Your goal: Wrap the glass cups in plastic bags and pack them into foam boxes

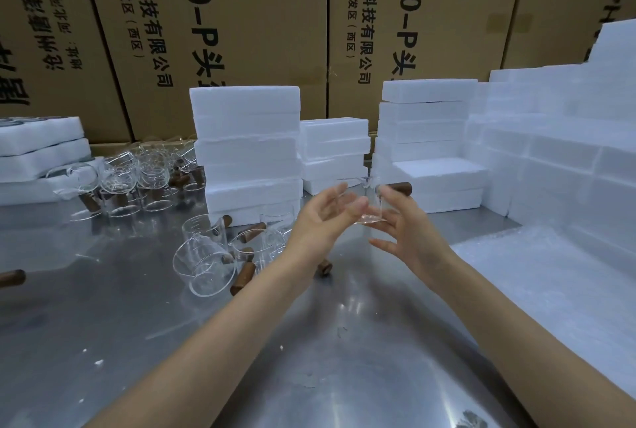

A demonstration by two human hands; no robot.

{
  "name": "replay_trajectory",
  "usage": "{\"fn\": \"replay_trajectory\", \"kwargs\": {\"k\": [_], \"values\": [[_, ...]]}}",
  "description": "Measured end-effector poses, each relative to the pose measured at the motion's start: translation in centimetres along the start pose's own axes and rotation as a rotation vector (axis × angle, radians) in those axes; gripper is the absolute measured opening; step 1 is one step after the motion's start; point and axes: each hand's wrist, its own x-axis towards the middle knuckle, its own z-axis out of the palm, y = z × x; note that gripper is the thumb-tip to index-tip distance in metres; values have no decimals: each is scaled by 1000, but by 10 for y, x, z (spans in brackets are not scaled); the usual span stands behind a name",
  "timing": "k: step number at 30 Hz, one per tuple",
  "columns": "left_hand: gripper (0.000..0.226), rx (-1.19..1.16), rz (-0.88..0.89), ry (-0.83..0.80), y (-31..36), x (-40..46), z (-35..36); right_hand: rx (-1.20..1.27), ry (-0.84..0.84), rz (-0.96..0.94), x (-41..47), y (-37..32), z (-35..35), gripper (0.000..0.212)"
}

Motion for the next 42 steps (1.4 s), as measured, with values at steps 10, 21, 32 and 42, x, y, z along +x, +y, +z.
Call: {"fn": "replay_trajectory", "kwargs": {"k": [10, 21, 32, 42], "values": [[55, 425, 65, -64, -26, -5, 10, -406, 426, -8, 14, 16, -16, 20], [62, 762, 74, -151, -33, -11, 12, -878, 302, 211, 21, 27, -20, 27], [83, 697, 173, -11, -43, -12, 10, -1341, 625, -158, -14, -7, -8, 21], [81, 682, 262, 36, -46, -12, 9, -1469, 571, 207, -58, -22, -35, 27]]}}
